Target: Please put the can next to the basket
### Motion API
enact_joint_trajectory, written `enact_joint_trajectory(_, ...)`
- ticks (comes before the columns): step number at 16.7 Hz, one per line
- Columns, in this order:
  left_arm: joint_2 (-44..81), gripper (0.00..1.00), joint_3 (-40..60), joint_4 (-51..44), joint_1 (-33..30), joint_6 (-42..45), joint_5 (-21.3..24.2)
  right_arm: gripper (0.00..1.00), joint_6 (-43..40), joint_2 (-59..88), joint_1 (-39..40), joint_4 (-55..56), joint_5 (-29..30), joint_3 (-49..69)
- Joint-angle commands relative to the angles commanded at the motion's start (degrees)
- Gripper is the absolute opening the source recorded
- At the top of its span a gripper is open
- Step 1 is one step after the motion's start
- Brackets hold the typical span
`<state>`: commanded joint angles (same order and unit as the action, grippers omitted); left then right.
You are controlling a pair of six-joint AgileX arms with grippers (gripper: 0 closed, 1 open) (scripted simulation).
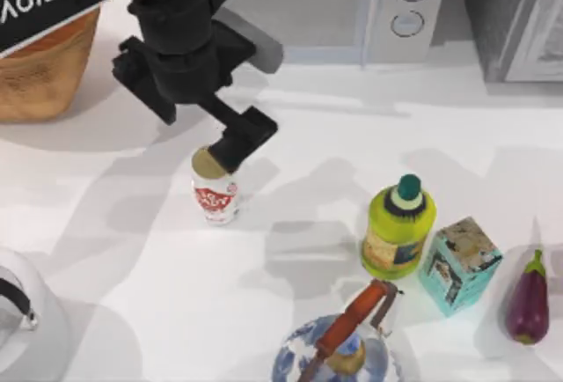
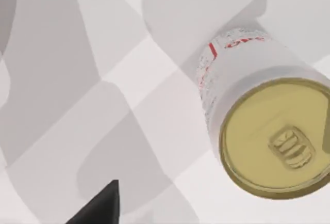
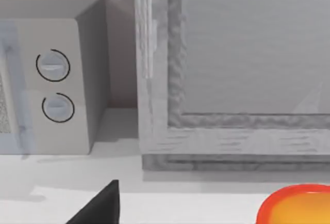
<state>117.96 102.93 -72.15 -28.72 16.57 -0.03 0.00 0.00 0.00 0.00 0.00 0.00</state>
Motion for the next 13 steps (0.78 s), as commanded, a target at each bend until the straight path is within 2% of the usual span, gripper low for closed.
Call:
enact_joint_trajectory(3,3.82,1.00,3.27,-2.19,-0.87,0.42,0.14,1.00,0.00,0.00,0.00,0.00,0.00,0.00)
enact_joint_trajectory(9,3.81,1.00,2.96,-1.90,-0.63,0.44,0.13,1.00,0.00,0.00,0.00,0.00,0.00,0.00)
enact_joint_trajectory(13,4.83,1.00,-2.24,4.55,-0.76,0.55,0.15,1.00,0.00,0.00,0.00,0.00,0.00,0.00)
